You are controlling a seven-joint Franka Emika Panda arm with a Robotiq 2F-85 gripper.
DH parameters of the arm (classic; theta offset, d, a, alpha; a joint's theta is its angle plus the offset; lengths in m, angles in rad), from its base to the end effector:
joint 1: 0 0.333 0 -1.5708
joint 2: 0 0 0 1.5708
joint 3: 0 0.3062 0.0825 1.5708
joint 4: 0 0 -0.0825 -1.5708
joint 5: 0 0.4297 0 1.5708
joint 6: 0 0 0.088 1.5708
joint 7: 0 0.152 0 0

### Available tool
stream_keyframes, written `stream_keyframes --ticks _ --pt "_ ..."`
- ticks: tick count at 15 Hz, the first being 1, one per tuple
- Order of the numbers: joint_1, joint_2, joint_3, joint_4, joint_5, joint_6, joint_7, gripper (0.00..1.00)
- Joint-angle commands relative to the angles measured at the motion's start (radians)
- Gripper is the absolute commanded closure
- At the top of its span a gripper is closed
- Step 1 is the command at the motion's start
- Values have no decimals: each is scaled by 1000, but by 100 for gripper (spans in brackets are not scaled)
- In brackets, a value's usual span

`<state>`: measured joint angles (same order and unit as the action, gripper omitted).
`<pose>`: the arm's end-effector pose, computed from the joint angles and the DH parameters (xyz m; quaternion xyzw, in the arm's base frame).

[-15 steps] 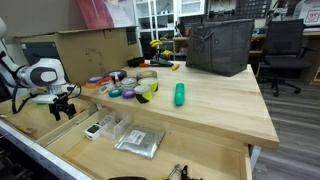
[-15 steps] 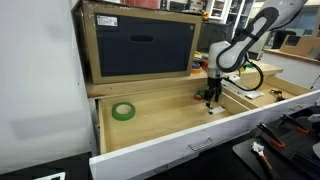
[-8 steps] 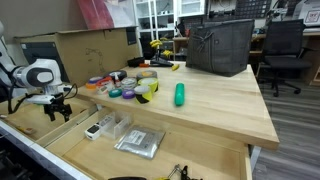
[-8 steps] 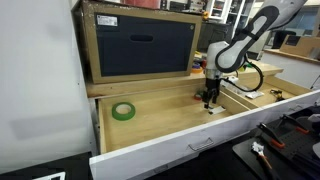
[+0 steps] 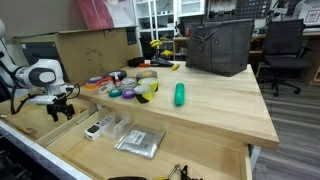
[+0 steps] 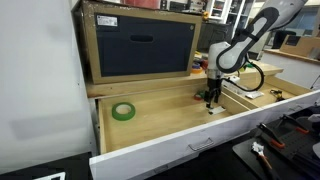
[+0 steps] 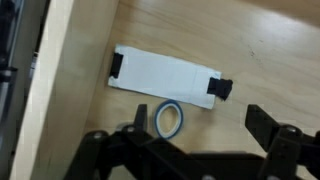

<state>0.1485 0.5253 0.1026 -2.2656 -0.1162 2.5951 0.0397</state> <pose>0.4896 0.1347 0.0167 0.9837 0.1526 -0.0942 0.0128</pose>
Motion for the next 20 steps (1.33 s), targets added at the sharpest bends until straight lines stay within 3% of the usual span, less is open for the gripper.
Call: stream_keyframes --ticks 1,9,10,20 --pt "24 0 -14 8 -10 -7 1 0" --pt "79 18 -54 34 -32 -30 53 0" --pt "53 26 -27 19 -4 -3 13 0" --pt "51 18 -23 -7 2 24 15 0"
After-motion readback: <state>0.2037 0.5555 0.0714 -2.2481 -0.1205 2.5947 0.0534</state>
